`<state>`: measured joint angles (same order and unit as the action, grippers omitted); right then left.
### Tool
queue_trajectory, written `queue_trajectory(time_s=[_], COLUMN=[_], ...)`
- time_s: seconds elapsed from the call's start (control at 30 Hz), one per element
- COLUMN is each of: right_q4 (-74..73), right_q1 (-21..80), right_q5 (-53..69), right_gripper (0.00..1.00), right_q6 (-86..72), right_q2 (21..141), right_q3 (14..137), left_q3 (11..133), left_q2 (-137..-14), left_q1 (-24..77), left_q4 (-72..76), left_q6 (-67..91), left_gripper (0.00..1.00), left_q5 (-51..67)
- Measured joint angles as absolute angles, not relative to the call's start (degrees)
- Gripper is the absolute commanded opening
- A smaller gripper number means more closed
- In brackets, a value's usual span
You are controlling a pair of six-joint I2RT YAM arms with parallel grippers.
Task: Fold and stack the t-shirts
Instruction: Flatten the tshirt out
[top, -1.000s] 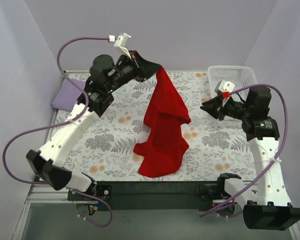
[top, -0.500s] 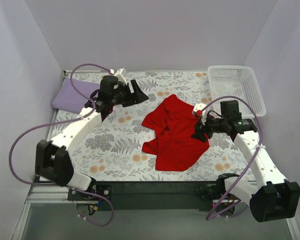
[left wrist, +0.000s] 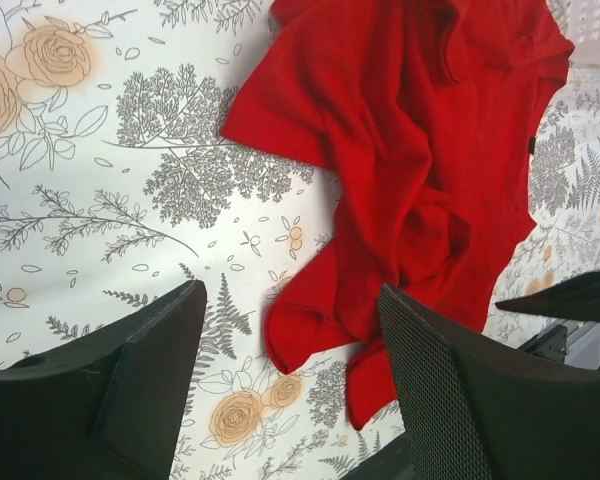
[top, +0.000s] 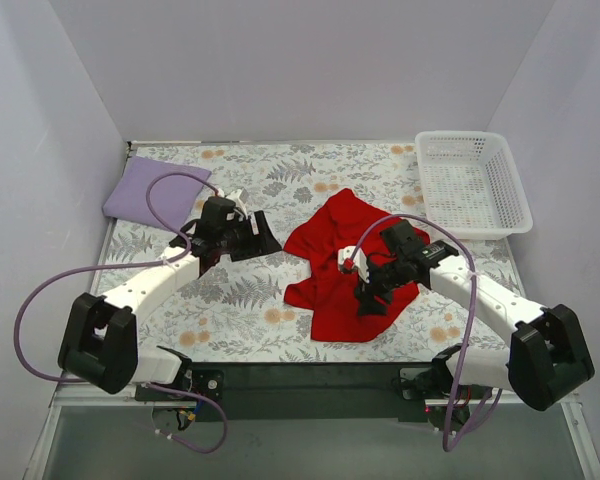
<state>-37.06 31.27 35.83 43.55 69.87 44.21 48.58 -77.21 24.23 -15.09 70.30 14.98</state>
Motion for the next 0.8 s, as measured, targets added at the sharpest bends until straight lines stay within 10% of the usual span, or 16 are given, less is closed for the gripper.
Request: queue_trajectory(time_s=[0.4,0.8], right_q4=[-34.3,-33.65], right_q1=[31.9,31.9], right_q5=[34.44,32.91], right_gripper=[0.68,0.68], right_q6=[42.74,43.38], right_q2=[73.08,73.25], right_q3=[44.14,43.2], left_q3=[32.32,39.31], left_q2=[-64.64,-80.73], left_q1=[24.4,24.49], left_q4=[-11.38,-7.57], left_q6=[74.65,73.41], left_gripper=[0.68,0.68], left_q5=[17.8,15.07])
